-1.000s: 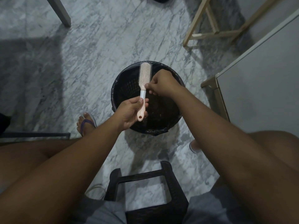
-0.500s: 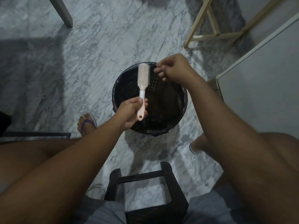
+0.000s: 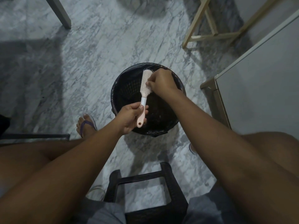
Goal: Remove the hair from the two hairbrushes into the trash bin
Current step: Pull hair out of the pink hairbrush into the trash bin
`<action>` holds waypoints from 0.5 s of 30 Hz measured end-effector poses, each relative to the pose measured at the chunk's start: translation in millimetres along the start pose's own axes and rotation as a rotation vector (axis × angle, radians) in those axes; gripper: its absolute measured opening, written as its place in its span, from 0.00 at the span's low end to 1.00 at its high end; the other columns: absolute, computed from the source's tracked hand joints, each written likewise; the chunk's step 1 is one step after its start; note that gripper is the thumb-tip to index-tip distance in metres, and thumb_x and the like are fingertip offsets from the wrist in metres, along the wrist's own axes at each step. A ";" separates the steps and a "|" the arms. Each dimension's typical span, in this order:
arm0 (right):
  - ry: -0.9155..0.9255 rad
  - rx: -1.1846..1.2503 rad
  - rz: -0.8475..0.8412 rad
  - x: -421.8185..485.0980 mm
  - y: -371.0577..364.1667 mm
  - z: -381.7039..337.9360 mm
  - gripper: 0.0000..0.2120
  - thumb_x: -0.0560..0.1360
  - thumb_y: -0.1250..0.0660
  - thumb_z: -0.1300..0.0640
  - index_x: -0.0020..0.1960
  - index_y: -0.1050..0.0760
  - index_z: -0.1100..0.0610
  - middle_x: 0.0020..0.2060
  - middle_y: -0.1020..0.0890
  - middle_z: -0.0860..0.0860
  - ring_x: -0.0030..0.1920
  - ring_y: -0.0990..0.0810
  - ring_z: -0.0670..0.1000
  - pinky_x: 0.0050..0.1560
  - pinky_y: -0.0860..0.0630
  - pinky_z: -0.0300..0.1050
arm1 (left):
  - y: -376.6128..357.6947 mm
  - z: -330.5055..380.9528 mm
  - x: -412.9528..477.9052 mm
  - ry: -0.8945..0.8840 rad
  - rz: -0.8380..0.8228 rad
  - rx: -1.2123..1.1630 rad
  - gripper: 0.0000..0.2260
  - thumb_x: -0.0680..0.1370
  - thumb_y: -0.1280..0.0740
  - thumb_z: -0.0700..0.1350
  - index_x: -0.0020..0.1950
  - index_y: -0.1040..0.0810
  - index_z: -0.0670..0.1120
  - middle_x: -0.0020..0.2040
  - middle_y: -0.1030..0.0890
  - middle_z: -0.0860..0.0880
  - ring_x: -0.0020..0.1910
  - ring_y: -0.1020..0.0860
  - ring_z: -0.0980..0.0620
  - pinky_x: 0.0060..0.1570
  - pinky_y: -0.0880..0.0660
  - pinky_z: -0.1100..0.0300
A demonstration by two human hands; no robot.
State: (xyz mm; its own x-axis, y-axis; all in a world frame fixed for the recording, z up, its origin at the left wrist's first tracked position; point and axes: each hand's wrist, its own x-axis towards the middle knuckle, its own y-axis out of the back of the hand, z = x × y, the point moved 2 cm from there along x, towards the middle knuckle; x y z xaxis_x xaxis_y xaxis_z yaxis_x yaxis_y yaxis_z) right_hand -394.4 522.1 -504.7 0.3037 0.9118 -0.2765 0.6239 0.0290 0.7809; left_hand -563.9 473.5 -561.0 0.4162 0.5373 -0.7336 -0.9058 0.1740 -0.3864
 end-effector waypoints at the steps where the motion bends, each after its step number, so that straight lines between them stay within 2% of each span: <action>1: 0.008 0.006 0.013 1.1 1.0 -0.3 0.06 0.74 0.27 0.56 0.46 0.14 0.58 0.43 0.13 0.55 0.44 0.15 0.51 0.47 0.22 0.40 | 0.2 -1.0 -0.9 0.007 0.007 -0.017 0.14 0.83 0.39 0.37 0.68 0.26 0.35 0.51 0.20 0.43 0.45 0.21 0.50 0.35 0.21 0.56; 3: -0.035 0.159 0.077 4.1 5.6 -2.0 0.09 0.77 0.31 0.58 0.41 0.17 0.61 0.38 0.14 0.57 0.36 0.16 0.53 0.40 0.18 0.47 | 1.4 -2.7 -1.5 0.006 0.029 -0.070 0.13 0.84 0.39 0.37 0.66 0.25 0.34 0.53 0.21 0.43 0.45 0.21 0.51 0.34 0.21 0.57; 5: -0.136 0.405 0.178 11.1 12.6 0.8 0.12 0.79 0.36 0.62 0.38 0.21 0.57 0.36 0.17 0.55 0.31 0.19 0.51 0.33 0.18 0.47 | 3.6 -4.5 -0.9 -0.003 0.042 -0.103 0.12 0.84 0.39 0.37 0.66 0.25 0.35 0.56 0.20 0.43 0.46 0.21 0.52 0.34 0.21 0.58; 7: -0.194 0.484 0.219 17.0 16.3 5.2 0.12 0.79 0.38 0.63 0.39 0.24 0.53 0.37 0.18 0.53 0.34 0.19 0.51 0.37 0.16 0.50 | 4.6 -5.6 -0.9 -0.006 0.038 -0.119 0.13 0.83 0.39 0.37 0.67 0.26 0.36 0.56 0.20 0.44 0.47 0.21 0.52 0.35 0.20 0.58; 9: -0.197 0.418 0.139 18.6 13.5 7.4 0.05 0.77 0.34 0.59 0.45 0.20 0.53 0.42 0.17 0.53 0.41 0.16 0.53 0.49 0.16 0.54 | 3.7 -4.7 -1.4 -0.005 0.023 -0.143 0.13 0.83 0.39 0.37 0.68 0.26 0.36 0.56 0.20 0.44 0.48 0.21 0.52 0.35 0.20 0.57; 10: -0.180 0.342 0.066 14.5 10.7 6.6 0.06 0.76 0.30 0.56 0.51 0.19 0.55 0.44 0.17 0.52 0.45 0.16 0.53 0.53 0.18 0.52 | 2.5 -3.5 -1.7 -0.002 0.008 -0.157 0.13 0.83 0.39 0.37 0.68 0.26 0.37 0.56 0.19 0.45 0.48 0.20 0.52 0.36 0.20 0.57; 11: -0.170 0.284 0.000 12.4 5.8 7.3 0.14 0.74 0.27 0.52 0.57 0.19 0.58 0.45 0.17 0.52 0.47 0.16 0.53 0.55 0.19 0.50 | 0.9 -2.0 -2.4 0.003 -0.010 -0.168 0.13 0.83 0.39 0.37 0.67 0.25 0.38 0.57 0.19 0.45 0.49 0.19 0.52 0.36 0.20 0.57; 12: -0.171 0.274 -0.044 9.0 2.8 6.3 0.20 0.72 0.25 0.50 0.59 0.20 0.59 0.44 0.17 0.52 0.48 0.16 0.53 0.54 0.19 0.50 | -0.7 -0.7 -2.8 0.011 -0.031 -0.179 0.12 0.84 0.40 0.37 0.67 0.25 0.40 0.58 0.17 0.46 0.50 0.17 0.51 0.37 0.20 0.56; 13: -0.172 0.294 -0.052 6.2 1.5 4.5 0.21 0.71 0.23 0.50 0.58 0.20 0.60 0.43 0.17 0.53 0.46 0.15 0.54 0.53 0.18 0.52 | -1.9 0.6 -3.5 0.018 -0.054 -0.185 0.12 0.84 0.40 0.37 0.67 0.25 0.41 0.59 0.17 0.46 0.52 0.16 0.51 0.37 0.20 0.56; 15: -0.176 0.367 -0.023 3.9 -1.3 3.7 0.15 0.71 0.23 0.54 0.54 0.18 0.61 0.41 0.15 0.55 0.40 0.14 0.54 0.47 0.16 0.52 | -3.2 2.7 -3.3 0.027 -0.087 -0.192 0.13 0.84 0.41 0.37 0.68 0.26 0.42 0.60 0.16 0.46 0.56 0.16 0.49 0.38 0.20 0.55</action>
State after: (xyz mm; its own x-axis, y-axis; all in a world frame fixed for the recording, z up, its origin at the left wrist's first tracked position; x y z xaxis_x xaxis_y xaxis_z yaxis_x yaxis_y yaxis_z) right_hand -391.4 524.1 -508.8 0.3849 0.8278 -0.4082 0.8381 -0.1282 0.5303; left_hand -562.6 473.4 -555.8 0.4968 0.5039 -0.7066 -0.8355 0.0572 -0.5466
